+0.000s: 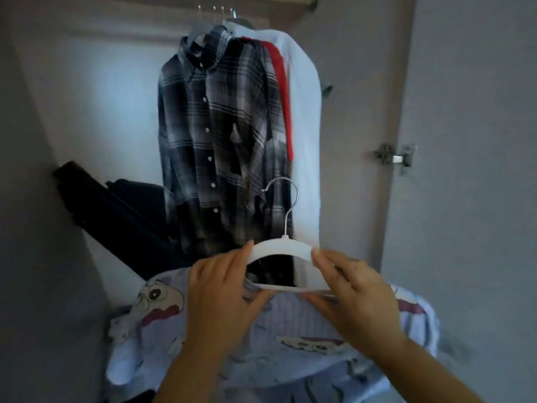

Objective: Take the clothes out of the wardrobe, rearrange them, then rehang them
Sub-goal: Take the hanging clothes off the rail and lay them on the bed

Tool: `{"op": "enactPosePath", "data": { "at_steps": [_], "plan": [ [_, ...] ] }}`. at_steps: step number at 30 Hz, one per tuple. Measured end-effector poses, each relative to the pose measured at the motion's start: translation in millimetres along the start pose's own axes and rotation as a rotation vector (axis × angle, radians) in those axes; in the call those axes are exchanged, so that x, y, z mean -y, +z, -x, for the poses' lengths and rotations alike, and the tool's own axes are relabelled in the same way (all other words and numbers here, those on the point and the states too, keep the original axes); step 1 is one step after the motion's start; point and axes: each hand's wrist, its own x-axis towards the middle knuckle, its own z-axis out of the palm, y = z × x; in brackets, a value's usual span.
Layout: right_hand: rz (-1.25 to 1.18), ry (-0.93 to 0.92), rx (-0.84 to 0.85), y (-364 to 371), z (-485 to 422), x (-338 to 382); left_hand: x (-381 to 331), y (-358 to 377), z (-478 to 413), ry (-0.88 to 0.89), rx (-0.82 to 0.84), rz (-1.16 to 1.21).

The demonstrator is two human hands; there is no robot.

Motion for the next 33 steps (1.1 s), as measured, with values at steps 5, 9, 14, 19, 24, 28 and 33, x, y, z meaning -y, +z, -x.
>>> {"op": "enactPosePath", "data": {
  "at_steps": [5, 9, 14, 19, 24, 28, 33],
  "plan": [
    [0.161, 0.111, 0.064, -99, 78, 17, -76, -26, 44, 0.114, 0.054, 0.168],
    [0.313, 0.188, 0.088, -186, 127, 26, -142, -46, 63, 0.220, 0.039, 0.310],
    [0.512, 0.299, 0.102, -299, 182, 49, -235, -81, 93, 0.344, 0.066, 0.503],
    [0.727, 0.409, 0.098, -423, 243, 99, -335, -137, 144, 0.501, 0.093, 0.717],
    [0.970, 0.565, 0.134, -562, 313, 185, -439, -222, 223, 0.669, 0.140, 0.935],
    [1.173, 0.727, 0.197, -664, 368, 270, -515, -301, 294, 0.805, 0.172, 1.118],
    [1.416, 0.951, 0.243, -772, 419, 376, -604, -399, 378, 0.981, 0.229, 1.312]
  ]
}}
